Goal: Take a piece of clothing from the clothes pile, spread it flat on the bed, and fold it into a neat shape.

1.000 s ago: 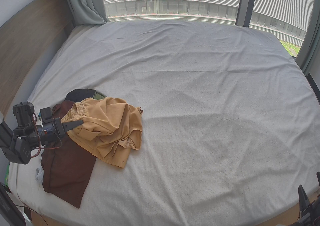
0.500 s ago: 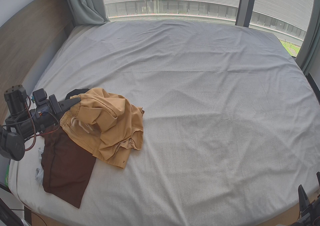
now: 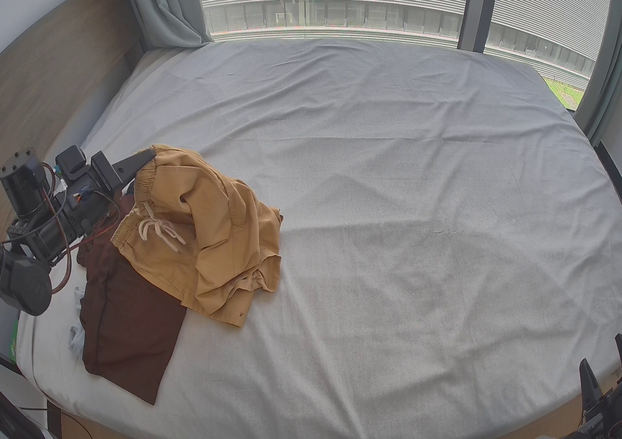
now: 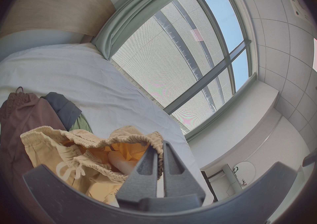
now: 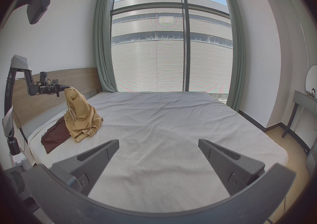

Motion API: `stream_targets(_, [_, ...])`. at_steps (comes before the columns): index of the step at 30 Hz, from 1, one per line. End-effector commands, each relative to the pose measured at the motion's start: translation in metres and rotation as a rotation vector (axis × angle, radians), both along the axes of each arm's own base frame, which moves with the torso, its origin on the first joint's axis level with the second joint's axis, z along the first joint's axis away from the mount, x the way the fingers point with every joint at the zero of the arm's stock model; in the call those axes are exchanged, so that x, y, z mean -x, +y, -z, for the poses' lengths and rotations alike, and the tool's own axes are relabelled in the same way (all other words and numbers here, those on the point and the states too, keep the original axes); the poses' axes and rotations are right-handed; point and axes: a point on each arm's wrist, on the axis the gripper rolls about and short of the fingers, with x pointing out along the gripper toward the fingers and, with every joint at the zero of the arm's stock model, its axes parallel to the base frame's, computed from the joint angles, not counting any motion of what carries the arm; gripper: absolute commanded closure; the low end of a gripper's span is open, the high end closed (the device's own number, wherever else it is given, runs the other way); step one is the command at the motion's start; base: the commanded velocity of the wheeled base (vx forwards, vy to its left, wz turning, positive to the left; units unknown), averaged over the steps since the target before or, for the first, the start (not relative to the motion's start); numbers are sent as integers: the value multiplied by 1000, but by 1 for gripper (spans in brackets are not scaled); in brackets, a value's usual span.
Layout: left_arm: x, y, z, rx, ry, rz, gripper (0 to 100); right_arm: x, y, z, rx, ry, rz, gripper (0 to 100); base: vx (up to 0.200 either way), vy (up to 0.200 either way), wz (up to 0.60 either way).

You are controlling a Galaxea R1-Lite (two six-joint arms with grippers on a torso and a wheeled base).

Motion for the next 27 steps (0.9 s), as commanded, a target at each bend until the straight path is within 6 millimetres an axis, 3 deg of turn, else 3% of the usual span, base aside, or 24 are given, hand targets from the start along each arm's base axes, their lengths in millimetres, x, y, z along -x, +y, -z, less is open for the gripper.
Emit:
stream_targets(1, [6,-11,5,10,22,19,100,0,0,5,0,1,-1,0,0,0,0])
stream_targets(8, [5,-15,9,21,41,-9,100,0,0,5,0,1,-1,0,0,0,0])
stream_targets(16, [-2,-31,-11,198,28,-158,100,0,0,5,0,1,-1,0,0,0,0])
stream_targets(27, [3,-40,-16,281,42,-200,100,0,0,5,0,1,-1,0,0,0,0])
